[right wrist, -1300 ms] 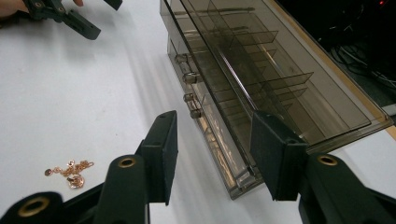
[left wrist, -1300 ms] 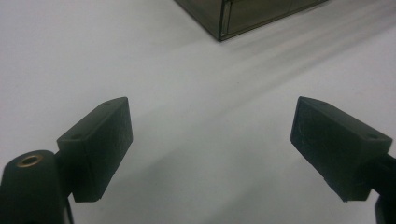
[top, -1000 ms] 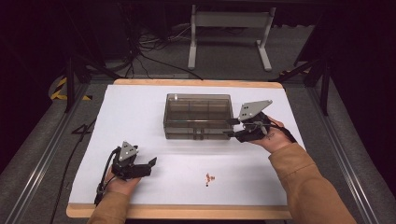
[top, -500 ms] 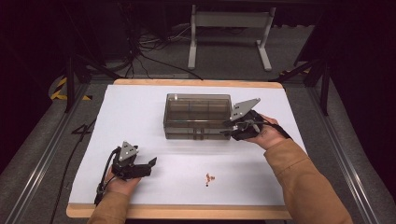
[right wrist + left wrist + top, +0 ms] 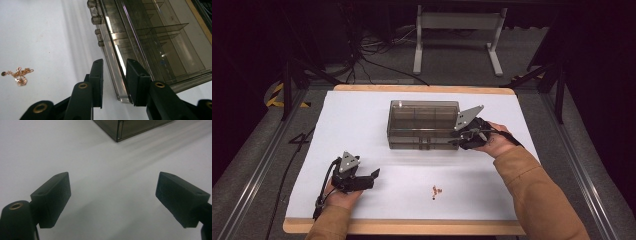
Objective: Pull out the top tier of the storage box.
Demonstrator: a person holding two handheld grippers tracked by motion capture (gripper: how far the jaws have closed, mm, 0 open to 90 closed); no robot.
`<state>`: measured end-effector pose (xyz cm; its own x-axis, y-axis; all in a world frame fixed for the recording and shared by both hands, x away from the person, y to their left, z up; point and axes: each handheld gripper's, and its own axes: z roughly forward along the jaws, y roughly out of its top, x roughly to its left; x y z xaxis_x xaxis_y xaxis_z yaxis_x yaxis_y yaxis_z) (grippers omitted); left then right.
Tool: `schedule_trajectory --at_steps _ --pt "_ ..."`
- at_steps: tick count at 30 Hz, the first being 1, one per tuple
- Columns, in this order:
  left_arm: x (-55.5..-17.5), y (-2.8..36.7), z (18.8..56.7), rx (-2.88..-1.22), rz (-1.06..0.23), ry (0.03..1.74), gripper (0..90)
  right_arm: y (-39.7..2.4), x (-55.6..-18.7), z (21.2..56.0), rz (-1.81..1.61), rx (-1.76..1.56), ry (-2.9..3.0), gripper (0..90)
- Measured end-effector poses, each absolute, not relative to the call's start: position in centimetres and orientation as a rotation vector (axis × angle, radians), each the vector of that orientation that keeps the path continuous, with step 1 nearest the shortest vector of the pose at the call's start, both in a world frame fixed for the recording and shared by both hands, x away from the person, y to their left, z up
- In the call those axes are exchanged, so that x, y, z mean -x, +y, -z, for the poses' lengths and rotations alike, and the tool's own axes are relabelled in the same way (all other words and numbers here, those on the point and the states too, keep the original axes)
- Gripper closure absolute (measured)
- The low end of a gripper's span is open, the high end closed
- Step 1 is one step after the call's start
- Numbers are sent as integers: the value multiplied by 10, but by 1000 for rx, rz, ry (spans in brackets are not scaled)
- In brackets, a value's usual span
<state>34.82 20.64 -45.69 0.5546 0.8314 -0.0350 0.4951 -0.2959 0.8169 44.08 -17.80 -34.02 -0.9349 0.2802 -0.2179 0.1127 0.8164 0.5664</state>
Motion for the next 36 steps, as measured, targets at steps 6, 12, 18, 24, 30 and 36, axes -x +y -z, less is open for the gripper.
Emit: schedule_trajectory --at_steps 6,12,18,24,30,36 --pt "-349 206 457 -1959 -513 1068 135 -174 -444 341 -760 -273 2724 697" --pt "-348 206 457 -1958 -512 1068 135 -169 -445 342 -719 -241 2729 743" --pt "-348 206 457 -1958 -511 1069 134 -168 -445 340 -691 -222 2721 814" --pt "-349 206 457 -1958 -507 1069 135 -166 -442 339 -675 -216 2736 817" --pt "-349 206 457 -1958 -509 1068 134 -166 -437 336 -653 -207 2758 826" --pt "-349 206 457 -1958 -510 1068 134 -162 -430 334 -615 -187 2784 837"
